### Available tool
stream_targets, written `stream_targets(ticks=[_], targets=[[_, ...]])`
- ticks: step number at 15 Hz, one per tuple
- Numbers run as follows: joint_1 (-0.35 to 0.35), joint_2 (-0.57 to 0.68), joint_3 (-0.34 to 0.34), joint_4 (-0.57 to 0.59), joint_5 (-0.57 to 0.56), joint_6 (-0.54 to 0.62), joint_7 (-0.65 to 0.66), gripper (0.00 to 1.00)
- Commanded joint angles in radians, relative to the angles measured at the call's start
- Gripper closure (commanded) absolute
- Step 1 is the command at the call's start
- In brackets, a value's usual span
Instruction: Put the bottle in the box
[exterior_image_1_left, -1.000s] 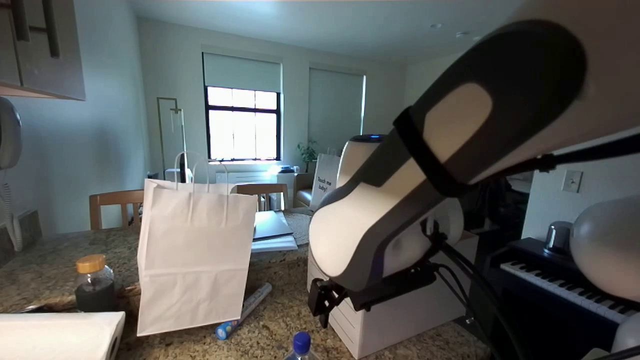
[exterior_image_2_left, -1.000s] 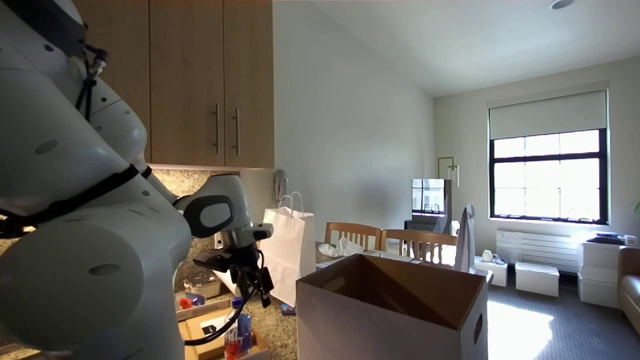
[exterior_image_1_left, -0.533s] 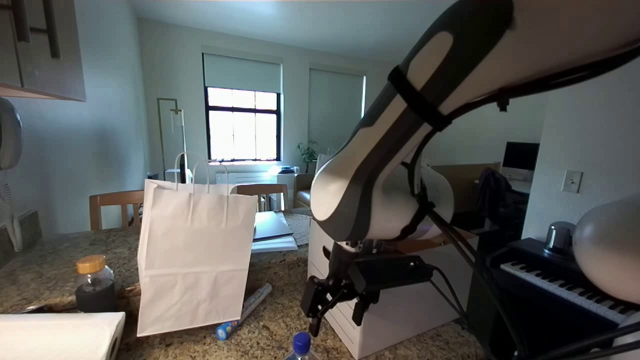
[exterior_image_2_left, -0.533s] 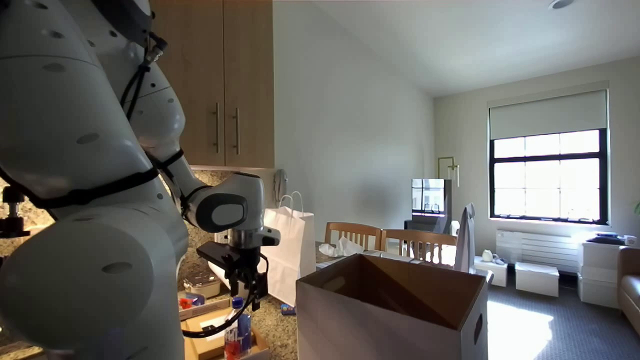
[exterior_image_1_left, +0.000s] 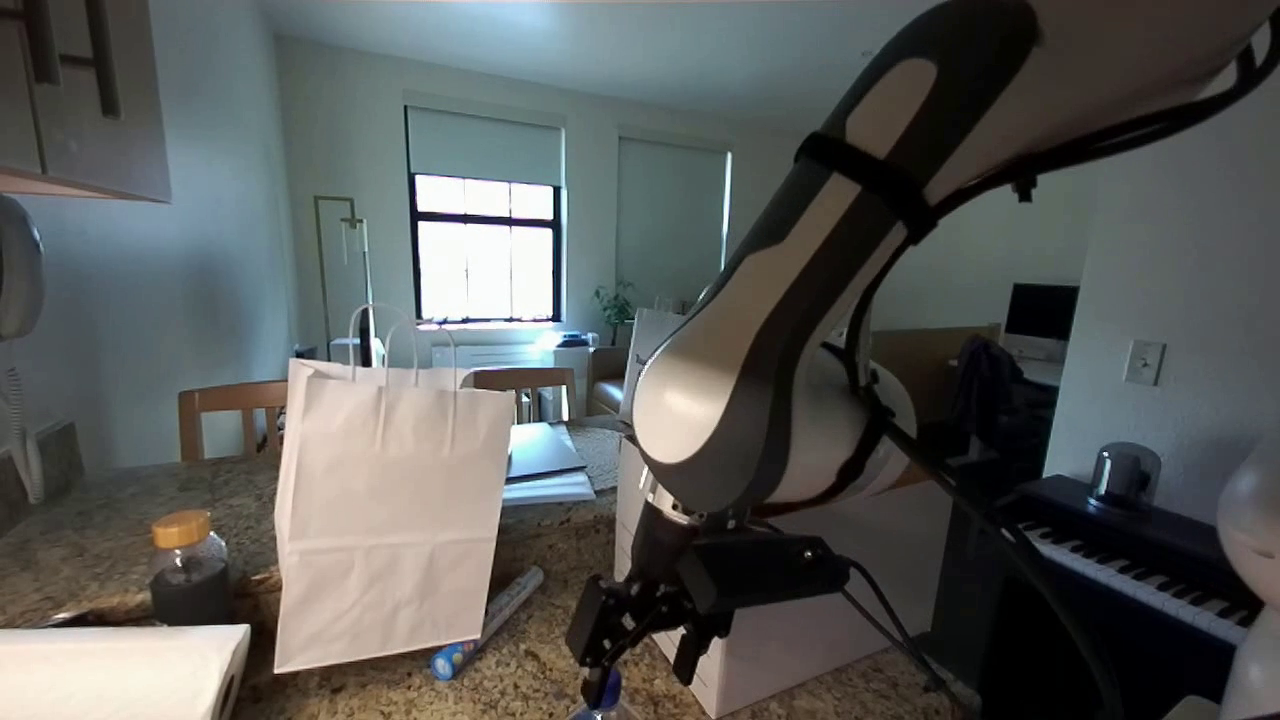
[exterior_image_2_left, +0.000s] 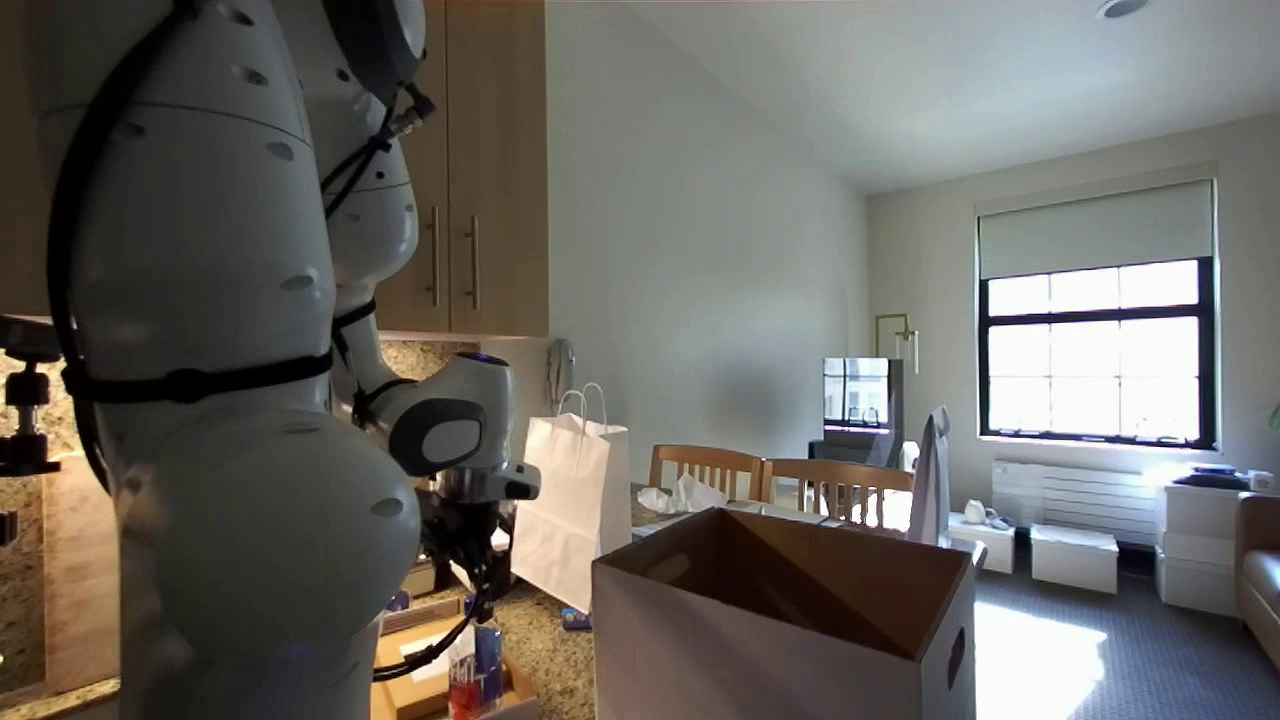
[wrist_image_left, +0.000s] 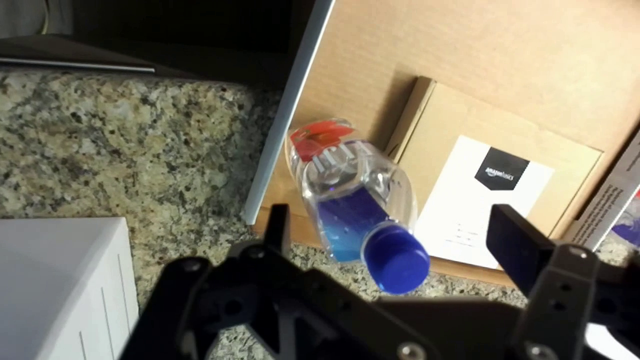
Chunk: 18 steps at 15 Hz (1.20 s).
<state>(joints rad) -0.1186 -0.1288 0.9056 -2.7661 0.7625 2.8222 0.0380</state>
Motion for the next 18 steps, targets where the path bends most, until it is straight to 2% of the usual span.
stream_targets(ticks=[1, 2, 3, 6, 11, 12, 13, 14, 18], targets=[[0.179, 0.066, -0.134, -0.023, -0.073, 0.091, 0.081, 0.25], [0.087, 0.078, -0.04, -0.006, -0.09, 0.11, 0.091, 0.26], [0.099, 0.089, -0.051, -0.006, -0.12, 0.141, 0.109, 0.32], [0.058, 0.077, -0.036, -0.016, -0.26, 0.228, 0.198, 0.54], [0.006, 0.076, -0.033, -0.019, -0.387, 0.229, 0.256, 0.85], [0.0, 0.086, -0.033, -0.015, -0.4, 0.223, 0.253, 0.59], [-0.004, 0.086, -0.03, -0.017, -0.413, 0.225, 0.259, 0.45], [-0.007, 0.087, -0.028, -0.017, -0.425, 0.229, 0.265, 0.45], [-0.021, 0.095, -0.022, -0.013, -0.477, 0.216, 0.299, 0.2]])
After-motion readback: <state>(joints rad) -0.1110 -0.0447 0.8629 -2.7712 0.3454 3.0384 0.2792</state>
